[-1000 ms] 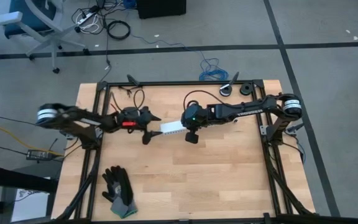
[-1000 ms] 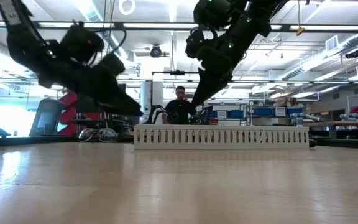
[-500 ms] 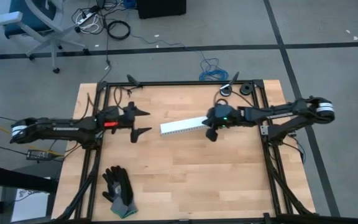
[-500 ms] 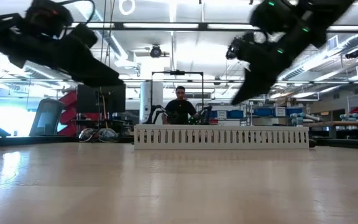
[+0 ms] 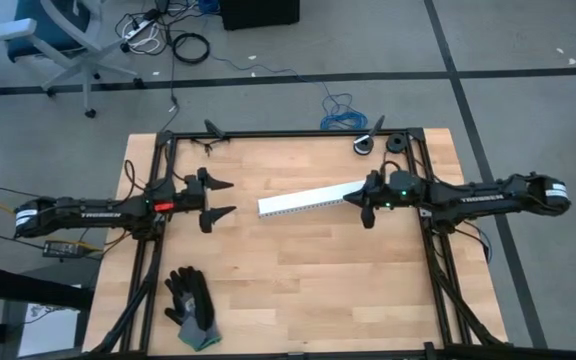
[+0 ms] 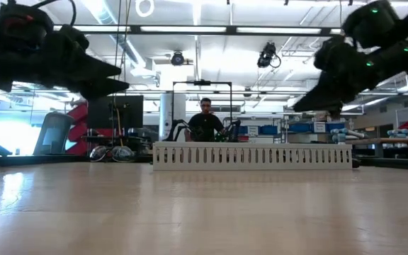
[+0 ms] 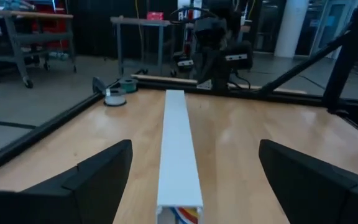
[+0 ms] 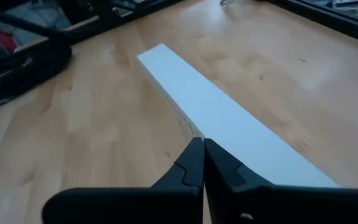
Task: Ziptie cables
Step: Return to Home Position
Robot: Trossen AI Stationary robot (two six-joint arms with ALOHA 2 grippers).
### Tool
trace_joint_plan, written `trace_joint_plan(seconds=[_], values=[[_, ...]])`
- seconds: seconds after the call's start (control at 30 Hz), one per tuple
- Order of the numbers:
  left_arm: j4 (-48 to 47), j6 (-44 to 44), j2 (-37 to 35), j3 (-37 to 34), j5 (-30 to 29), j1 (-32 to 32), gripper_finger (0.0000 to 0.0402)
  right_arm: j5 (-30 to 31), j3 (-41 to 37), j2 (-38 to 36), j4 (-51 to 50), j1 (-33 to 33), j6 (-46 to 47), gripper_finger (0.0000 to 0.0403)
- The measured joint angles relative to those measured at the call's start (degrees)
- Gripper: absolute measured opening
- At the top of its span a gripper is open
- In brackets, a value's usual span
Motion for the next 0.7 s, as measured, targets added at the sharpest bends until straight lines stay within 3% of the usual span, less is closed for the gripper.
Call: trace_joint_plan(seconds=[0.23, 0.33, 0.7], values=[[-1.4, -1.2, -4.1, -1.0, -3.1, 0.0, 0.0363, -0.1, -6.3, -9.3, -0.3, -1.8, 2.5, 0.0000], [-6.7, -1.2, -7.6, -1.0, -5.4, 0.0, 0.0363, -0.1, -8.0, -12.7, -1.8, -2.4, 2.9, 0.0000], [-29.4, -0.7, -31.3, -1.0, -8.5, -0.1, 0.0363, 0.0, -9.6, -30.9, -17.1, -2.9, 4.4, 0.0000]])
